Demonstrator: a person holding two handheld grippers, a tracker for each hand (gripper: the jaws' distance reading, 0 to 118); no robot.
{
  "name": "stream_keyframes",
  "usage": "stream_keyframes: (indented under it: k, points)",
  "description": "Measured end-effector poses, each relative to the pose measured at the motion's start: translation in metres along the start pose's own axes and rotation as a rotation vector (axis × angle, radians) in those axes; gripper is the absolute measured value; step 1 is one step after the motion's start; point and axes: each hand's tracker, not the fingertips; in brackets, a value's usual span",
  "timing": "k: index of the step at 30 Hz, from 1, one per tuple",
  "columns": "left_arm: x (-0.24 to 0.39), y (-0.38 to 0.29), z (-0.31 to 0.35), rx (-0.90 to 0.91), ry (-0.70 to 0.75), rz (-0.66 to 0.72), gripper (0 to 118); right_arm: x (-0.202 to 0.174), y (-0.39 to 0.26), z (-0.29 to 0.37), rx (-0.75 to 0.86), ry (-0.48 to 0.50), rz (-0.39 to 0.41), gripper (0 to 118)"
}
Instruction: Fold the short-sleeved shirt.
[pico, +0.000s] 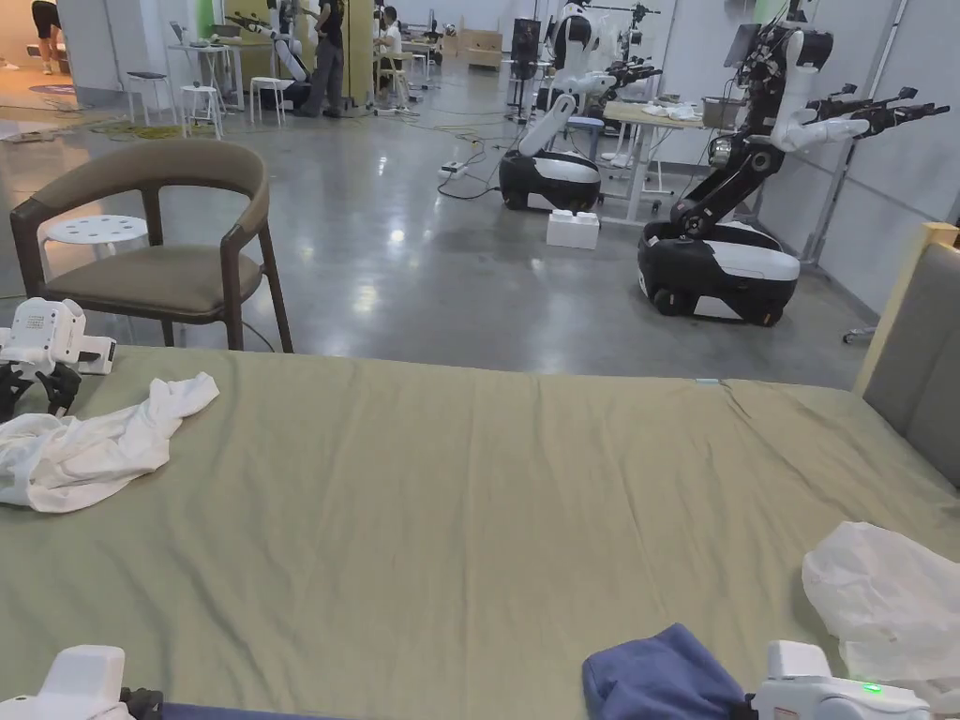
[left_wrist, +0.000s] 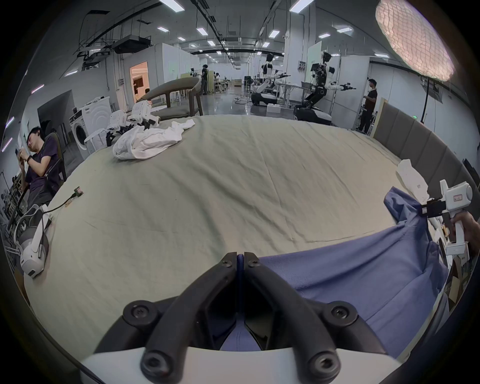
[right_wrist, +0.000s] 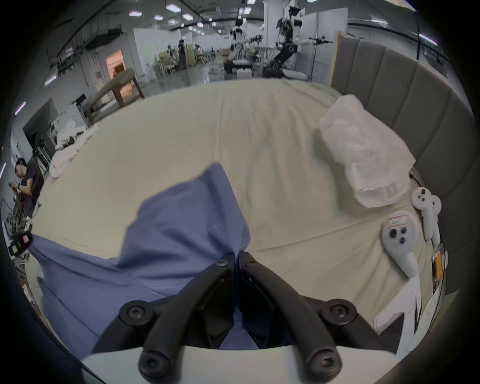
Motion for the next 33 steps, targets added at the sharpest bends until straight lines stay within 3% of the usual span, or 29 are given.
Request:
stream_keyframes:
  k: [2, 8, 15, 19, 30, 32, 33]
  points:
    - [-0.009, 0.0, 0.008, 0.02, -0.016, 0.017, 0, 0.005, -0.006, 0.029, 0.037, 0.015, -0.021, 1]
    - [-0.021, -0.016, 0.058, 0.086, -0.047, 0.045, 0, 0.01, -0.03, 0.109, 0.122, 0.041, 0.025, 1]
    - [-0.035, -0.052, 0.103, 0.104, -0.093, 0.052, 0, 0.008, -0.085, 0.171, 0.115, 0.013, 0.11, 1]
    - [-0.046, -0.086, 0.109, 0.036, -0.113, 0.001, 0, 0.009, -0.13, 0.178, 0.034, -0.06, 0.163, 1]
    - [-0.03, -0.156, 0.082, -0.226, -0.039, -0.126, 7, 0.003, -0.207, 0.134, -0.151, -0.109, 0.195, 2]
    - [-0.027, -0.159, 0.081, -0.21, -0.021, -0.126, 15, -0.002, -0.209, 0.131, -0.149, -0.128, 0.229, 21]
    - [-0.024, -0.159, 0.082, -0.197, -0.006, -0.122, 19, -0.007, -0.21, 0.132, -0.146, -0.164, 0.267, 37]
